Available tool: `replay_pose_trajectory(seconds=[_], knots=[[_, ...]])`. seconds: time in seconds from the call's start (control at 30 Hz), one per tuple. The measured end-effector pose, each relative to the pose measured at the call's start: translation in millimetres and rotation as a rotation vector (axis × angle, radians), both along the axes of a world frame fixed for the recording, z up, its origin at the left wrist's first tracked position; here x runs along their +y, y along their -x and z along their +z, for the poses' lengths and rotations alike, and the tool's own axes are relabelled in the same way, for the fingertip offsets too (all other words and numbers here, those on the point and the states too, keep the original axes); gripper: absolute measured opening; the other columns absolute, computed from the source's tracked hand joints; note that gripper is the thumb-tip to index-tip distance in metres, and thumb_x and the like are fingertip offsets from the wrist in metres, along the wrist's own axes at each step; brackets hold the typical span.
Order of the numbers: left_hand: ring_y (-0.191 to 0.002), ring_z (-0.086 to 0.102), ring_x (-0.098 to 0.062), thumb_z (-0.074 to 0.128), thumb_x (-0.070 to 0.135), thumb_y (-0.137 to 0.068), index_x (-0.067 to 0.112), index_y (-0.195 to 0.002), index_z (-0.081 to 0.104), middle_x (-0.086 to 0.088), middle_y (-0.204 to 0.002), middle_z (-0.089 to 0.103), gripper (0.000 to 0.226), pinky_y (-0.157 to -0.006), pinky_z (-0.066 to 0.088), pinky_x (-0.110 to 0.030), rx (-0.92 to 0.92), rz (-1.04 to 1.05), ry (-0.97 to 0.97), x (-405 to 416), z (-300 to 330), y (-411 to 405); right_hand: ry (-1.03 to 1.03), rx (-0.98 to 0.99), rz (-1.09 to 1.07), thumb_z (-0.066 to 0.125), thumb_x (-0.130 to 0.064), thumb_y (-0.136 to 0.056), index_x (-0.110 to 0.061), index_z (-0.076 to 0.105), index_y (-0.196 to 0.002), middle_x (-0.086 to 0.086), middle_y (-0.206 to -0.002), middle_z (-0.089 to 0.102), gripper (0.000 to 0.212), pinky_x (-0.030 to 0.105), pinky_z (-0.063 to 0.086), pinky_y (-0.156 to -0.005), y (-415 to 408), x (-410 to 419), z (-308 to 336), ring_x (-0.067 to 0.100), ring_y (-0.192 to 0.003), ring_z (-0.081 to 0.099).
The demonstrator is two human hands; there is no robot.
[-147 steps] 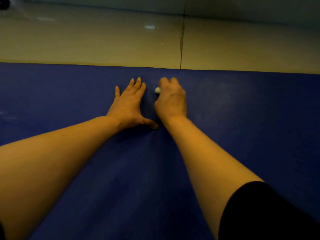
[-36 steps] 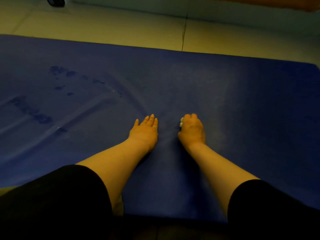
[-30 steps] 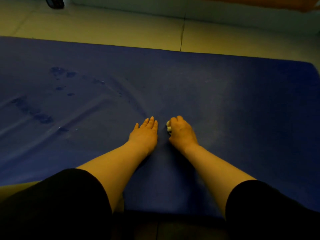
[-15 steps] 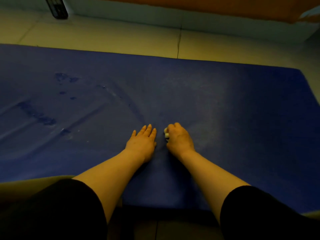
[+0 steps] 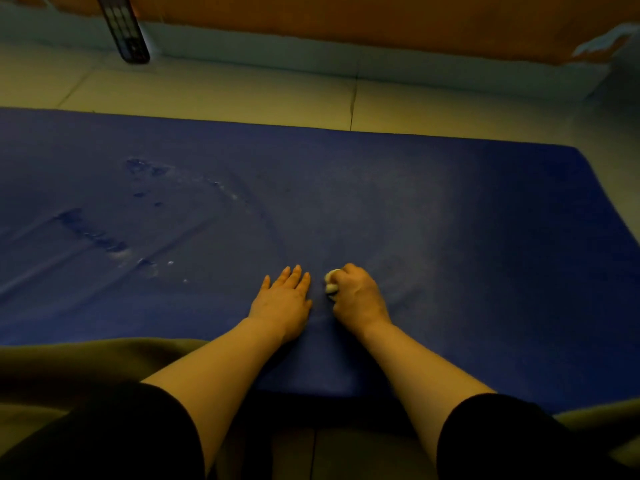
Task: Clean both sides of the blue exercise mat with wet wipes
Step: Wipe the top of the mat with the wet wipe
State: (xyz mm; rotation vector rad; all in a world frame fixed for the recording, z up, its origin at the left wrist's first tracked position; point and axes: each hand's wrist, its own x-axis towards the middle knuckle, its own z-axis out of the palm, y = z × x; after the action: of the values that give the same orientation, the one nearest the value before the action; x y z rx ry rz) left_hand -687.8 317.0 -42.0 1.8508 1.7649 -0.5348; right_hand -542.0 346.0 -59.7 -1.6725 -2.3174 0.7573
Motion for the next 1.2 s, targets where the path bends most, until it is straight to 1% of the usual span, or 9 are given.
replay_pose_trajectory(seconds=[0.1, 0.17, 0.37, 0.6, 0.67, 0.83, 1.07, 1.13, 1.2], knots=[[-0.149, -0.007, -0.022, 0.024, 0.036, -0.106, 0.016, -0.155, -0.003, -0.004, -0.162, -0.01, 0.059, -0.121, 0.001, -0.047, -0.004, -0.009, 0.008, -7, 6, 1, 0.014, -0.146, -0.246, 0.052, -0.003, -0.086, -0.003, 0.064, -0.099, 0.015, -0.108, 0.056, 0.017, 0.038, 0.048, -0.084, -40, 9, 4, 0.032, -0.099, 0.055], [-0.149, -0.007, -0.022, 0.023, 0.035, -0.107, 0.016, -0.155, -0.003, -0.005, -0.162, -0.01, 0.058, -0.121, 0.0, -0.047, -0.001, -0.006, -0.006, -14, 9, -1, 0.016, -0.217, -0.316, 0.051, -0.004, -0.088, -0.003, 0.06, -0.101, 0.015, -0.11, 0.055, 0.016, 0.04, 0.047, -0.085, -42, 6, 8, 0.033, -0.1, 0.053], [-0.149, -0.007, -0.024, 0.023, 0.034, -0.106, 0.014, -0.155, -0.003, -0.005, -0.162, -0.009, 0.058, -0.12, 0.001, -0.048, 0.012, -0.002, -0.016, -32, 11, -11, 0.026, -0.117, -0.012, 0.05, -0.009, -0.09, -0.005, 0.058, -0.104, 0.015, -0.111, 0.054, 0.017, 0.035, 0.042, -0.082, 10, -28, 19, 0.032, -0.1, 0.053], [-0.149, -0.006, -0.022, 0.026, 0.037, -0.106, 0.015, -0.155, 0.0, -0.005, -0.162, -0.008, 0.06, -0.12, 0.001, -0.048, -0.029, -0.025, -0.025, -43, 14, -6, 0.062, -0.307, -0.306, 0.051, -0.006, -0.089, -0.003, 0.057, -0.104, 0.016, -0.114, 0.053, 0.016, 0.039, 0.046, -0.085, -46, -22, 23, 0.033, -0.102, 0.054], [-0.149, -0.006, -0.022, 0.025, 0.036, -0.106, 0.015, -0.155, 0.0, -0.005, -0.162, -0.008, 0.059, -0.12, 0.0, -0.048, -0.029, -0.013, -0.043, -47, 14, -9, 0.084, -0.277, -0.264, 0.052, -0.007, -0.089, -0.003, 0.057, -0.107, 0.016, -0.115, 0.053, 0.019, 0.039, 0.047, -0.087, -31, -27, 28, 0.033, -0.104, 0.054], [-0.149, -0.006, -0.022, 0.026, 0.037, -0.105, 0.015, -0.155, 0.0, -0.005, -0.162, -0.008, 0.06, -0.119, 0.0, -0.047, -0.026, -0.01, -0.049, -54, 13, -12, 0.074, -0.159, 0.01, 0.052, -0.012, -0.089, -0.007, 0.059, -0.109, 0.014, -0.115, 0.053, 0.021, 0.035, 0.043, -0.086, 9, -56, 34, 0.032, -0.104, 0.054], [-0.149, -0.005, -0.023, 0.026, 0.038, -0.106, 0.015, -0.155, 0.0, -0.005, -0.162, -0.008, 0.061, -0.12, 0.001, -0.047, -0.038, -0.026, -0.051, -60, 19, -10, 0.056, -0.355, -0.289, 0.045, -0.009, -0.092, -0.005, 0.056, -0.106, 0.016, -0.114, 0.052, 0.018, 0.038, 0.044, -0.083, -57, -48, 34, 0.035, -0.104, 0.053], [-0.149, -0.006, -0.023, 0.025, 0.037, -0.106, 0.015, -0.155, -0.001, -0.005, -0.162, -0.008, 0.06, -0.12, 0.001, -0.048, -0.033, -0.019, -0.056, -63, 20, -12, 0.081, -0.33, -0.26, 0.047, -0.008, -0.091, -0.005, 0.056, -0.107, 0.016, -0.114, 0.052, 0.018, 0.038, 0.045, -0.085, -44, -52, 37, 0.035, -0.103, 0.054], [-0.149, -0.006, -0.023, 0.024, 0.036, -0.106, 0.015, -0.155, -0.001, -0.005, -0.162, -0.009, 0.059, -0.12, 0.001, -0.048, -0.023, -0.011, -0.06, -64, 20, -15, 0.097, -0.263, -0.133, 0.05, -0.01, -0.09, -0.006, 0.057, -0.108, 0.015, -0.116, 0.052, 0.02, 0.036, 0.045, -0.088, -19, -61, 42, 0.034, -0.104, 0.054]])
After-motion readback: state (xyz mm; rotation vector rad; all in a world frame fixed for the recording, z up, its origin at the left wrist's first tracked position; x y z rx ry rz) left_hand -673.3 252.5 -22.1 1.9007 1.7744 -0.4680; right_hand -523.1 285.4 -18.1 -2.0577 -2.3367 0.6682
